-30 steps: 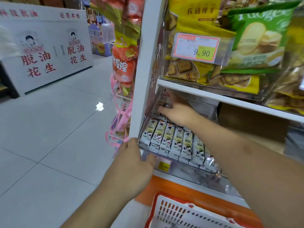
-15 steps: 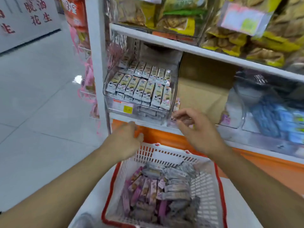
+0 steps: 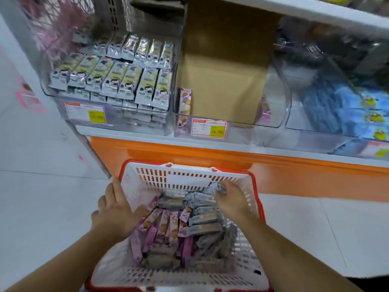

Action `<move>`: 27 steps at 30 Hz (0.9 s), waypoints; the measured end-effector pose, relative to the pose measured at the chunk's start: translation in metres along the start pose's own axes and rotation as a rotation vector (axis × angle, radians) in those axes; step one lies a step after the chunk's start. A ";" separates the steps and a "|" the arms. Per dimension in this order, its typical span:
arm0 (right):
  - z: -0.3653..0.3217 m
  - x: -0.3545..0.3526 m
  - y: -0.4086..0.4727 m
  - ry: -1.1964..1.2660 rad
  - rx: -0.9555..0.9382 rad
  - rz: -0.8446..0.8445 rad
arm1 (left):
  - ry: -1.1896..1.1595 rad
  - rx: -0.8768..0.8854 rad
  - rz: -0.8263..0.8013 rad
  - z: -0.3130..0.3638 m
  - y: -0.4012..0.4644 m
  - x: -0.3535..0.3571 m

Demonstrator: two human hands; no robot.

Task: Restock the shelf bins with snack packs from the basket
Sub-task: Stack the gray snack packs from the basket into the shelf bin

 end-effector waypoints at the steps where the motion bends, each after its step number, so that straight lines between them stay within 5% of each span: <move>1: 0.007 0.005 0.005 0.014 0.014 0.020 | 0.013 -0.012 0.005 0.000 0.001 0.000; 8: 0.026 0.012 0.021 -0.010 0.002 0.205 | 0.120 -0.051 0.028 0.000 0.005 0.004; 15: 0.014 0.008 0.012 -0.023 -0.026 0.180 | 0.122 -0.094 -0.046 0.002 0.000 -0.001; 23: -0.126 -0.035 -0.053 0.111 -0.343 -0.051 | -0.058 -0.070 -0.074 0.036 -0.041 -0.062; 27: -0.199 -0.067 -0.118 0.142 -0.551 -0.143 | -0.449 0.094 -0.359 0.078 -0.076 -0.107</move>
Point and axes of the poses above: each hand's wrist, its own y-axis towards the middle knuckle, its own x-axis out of the palm, z = x × y, the point moved 7 cm from there along y, towards the middle knuckle, and after that the axes turned 12 degrees about -z, right-handed, at the moved point
